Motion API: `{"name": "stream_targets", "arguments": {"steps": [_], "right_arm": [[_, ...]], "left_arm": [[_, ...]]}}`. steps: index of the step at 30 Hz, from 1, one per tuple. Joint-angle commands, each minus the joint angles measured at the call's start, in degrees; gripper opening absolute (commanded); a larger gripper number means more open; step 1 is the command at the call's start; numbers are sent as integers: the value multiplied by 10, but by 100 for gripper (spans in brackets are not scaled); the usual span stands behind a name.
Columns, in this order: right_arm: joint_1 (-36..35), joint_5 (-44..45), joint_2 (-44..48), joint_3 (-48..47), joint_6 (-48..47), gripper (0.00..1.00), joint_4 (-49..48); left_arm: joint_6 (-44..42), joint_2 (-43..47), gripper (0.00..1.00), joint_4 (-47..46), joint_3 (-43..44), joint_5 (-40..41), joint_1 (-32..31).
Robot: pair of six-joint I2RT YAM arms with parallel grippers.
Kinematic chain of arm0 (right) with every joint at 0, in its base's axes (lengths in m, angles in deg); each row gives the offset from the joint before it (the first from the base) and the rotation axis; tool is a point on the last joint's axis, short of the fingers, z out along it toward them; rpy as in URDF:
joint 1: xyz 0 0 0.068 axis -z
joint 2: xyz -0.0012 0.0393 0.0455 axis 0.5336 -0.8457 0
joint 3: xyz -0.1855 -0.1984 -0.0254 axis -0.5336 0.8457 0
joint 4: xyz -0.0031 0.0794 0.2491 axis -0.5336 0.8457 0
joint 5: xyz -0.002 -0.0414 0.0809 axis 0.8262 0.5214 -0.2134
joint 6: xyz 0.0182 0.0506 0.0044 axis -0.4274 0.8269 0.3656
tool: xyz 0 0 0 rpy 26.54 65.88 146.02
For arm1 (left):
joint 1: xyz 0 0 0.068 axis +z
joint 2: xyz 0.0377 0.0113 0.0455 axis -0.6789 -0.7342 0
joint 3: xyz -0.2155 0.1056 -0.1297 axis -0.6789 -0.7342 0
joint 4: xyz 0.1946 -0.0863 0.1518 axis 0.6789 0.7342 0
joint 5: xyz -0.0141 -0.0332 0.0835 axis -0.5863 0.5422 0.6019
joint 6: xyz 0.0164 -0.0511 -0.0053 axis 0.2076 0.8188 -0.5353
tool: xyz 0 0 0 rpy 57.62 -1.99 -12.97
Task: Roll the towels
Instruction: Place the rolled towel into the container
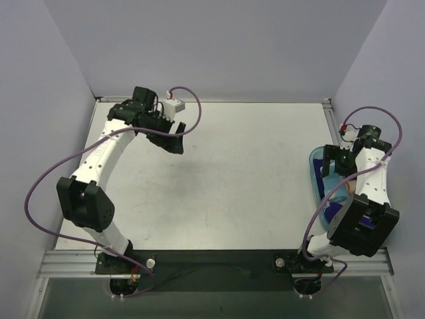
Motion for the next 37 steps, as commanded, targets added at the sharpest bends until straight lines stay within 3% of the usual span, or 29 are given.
{"name": "stream_targets", "arguments": {"steps": [1,4,9,13,16,20,25,29,37], "right_arm": [[0,-56,36,-60,4,86,79],[-12,-83,44,-98,3,90,117],[-77,-90,49,-163,22,92,155],[-155,-106,25,-207,55,92,159],[-203,-167,9,-217,86,93,150],[-254,-198,13,-164,122,96,80],[-364,-151,53,-25,122,100,5],[-399,-123,69,38,109,100,-35],[-423,-100,75,41,105,100,-35]], "left_arm": [[28,-8,97,-25,48,-64,63],[44,-17,97,-24,56,-123,124],[33,3,97,-9,56,-111,167],[27,69,97,-74,-17,-30,204],[3,121,97,-110,-89,15,214],[-28,192,97,-148,-199,36,217],[-50,282,97,-206,-357,58,215],[-66,295,98,-220,-413,64,205],[-70,315,97,-247,-450,72,170]]}}
